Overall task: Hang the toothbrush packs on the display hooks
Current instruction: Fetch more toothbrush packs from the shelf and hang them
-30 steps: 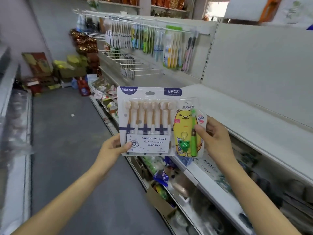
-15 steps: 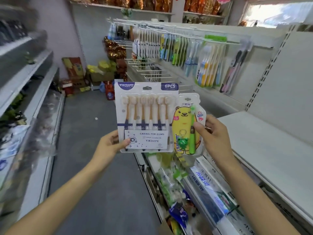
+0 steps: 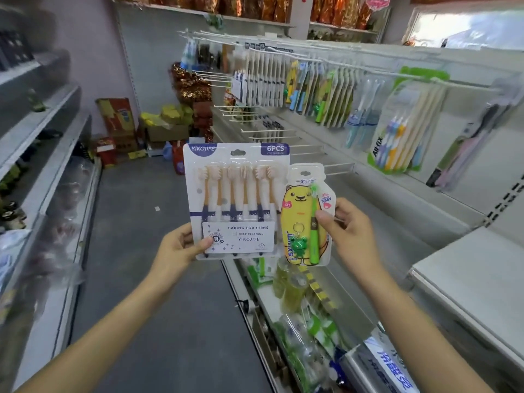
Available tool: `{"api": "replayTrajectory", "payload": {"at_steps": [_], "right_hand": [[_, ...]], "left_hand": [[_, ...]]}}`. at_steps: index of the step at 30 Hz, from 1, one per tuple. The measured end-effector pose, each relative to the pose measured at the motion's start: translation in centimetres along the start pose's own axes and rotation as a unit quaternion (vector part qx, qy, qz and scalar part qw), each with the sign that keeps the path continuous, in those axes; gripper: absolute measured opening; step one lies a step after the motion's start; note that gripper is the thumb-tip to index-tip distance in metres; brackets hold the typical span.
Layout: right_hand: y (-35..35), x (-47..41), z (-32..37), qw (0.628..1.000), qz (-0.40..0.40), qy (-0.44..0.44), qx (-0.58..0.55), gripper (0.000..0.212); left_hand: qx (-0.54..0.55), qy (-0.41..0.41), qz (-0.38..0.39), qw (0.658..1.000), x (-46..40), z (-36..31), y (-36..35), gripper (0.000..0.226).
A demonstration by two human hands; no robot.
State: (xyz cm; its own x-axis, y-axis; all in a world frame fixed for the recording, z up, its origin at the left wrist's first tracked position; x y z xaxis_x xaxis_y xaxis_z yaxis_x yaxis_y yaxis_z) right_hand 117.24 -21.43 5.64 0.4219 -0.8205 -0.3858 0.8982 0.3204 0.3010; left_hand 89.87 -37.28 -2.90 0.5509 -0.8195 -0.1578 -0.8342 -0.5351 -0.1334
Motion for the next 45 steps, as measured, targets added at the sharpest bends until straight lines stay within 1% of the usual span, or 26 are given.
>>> {"api": "replayTrajectory", "payload": {"at_steps": [7,10,14,19,24,29,32,37,43,45], "right_hand": [[-6.6,-6.5,0.0,0.999,-0.052,-0.007,0.000,0.015],[-9.0,-9.0,0.4,0.997,-0.077,-0.012,-0.001,0.018],[-10.9,-12.0,0.5,0.993,-0.114,-0.018,0.015,0.015],[-12.5,-15.6,0.7,0.990,-0.139,-0.019,0.030,0.013],[-12.5,-19.5,0.1,0.984,-0.171,-0.009,0.042,0.014],[-12.0,-23.7,-0.8,0.978,-0.203,0.001,0.049,0.022],[-11.6,-25.8,-0.8,0.974,-0.222,0.009,0.054,0.026],[-10.7,-28.8,-0.1,0.966,-0.249,0.018,0.068,0.024],[-10.1,-31.2,0.8,0.954,-0.288,0.021,0.076,0.021],[-10.1,-31.8,1.5,0.948,-0.305,0.028,0.082,0.021]], "left_hand": [[0.005,-0.004,0.050,0.999,-11.2,-0.4,6.0,0.027],[-0.002,-0.003,0.084,0.996,-15.9,-0.8,8.3,0.028],[-0.013,-0.007,0.101,0.995,-21.3,-0.9,10.9,0.030],[-0.006,0.006,0.130,0.991,-27.0,0.6,12.4,0.033],[0.006,0.013,0.151,0.988,-32.7,2.1,11.6,0.032],[0.020,0.012,0.189,0.982,-38.0,2.8,9.2,0.036],[0.019,0.009,0.199,0.980,-40.8,2.8,7.8,0.031],[0.019,-0.005,0.248,0.968,-44.4,2.7,5.3,0.034],[0.029,-0.020,0.298,0.954,-47.6,3.1,3.2,0.030],[0.037,-0.018,0.302,0.952,-49.0,3.7,2.9,0.029]]}}
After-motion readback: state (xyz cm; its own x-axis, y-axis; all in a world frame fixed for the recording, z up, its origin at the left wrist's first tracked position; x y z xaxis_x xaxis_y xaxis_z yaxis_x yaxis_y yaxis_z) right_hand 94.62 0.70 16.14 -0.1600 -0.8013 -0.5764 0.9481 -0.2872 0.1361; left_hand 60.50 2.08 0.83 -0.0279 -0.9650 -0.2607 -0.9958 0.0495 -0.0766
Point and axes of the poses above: each hand's wrist, its own x-axis away from the middle knuckle, its own y-axis out of the back of the hand, z = x × y, the point moved 10 cm from there along -x, towards the middle knuckle, and after that the axes turned 8 degrees about x, right-handed, at the moved point
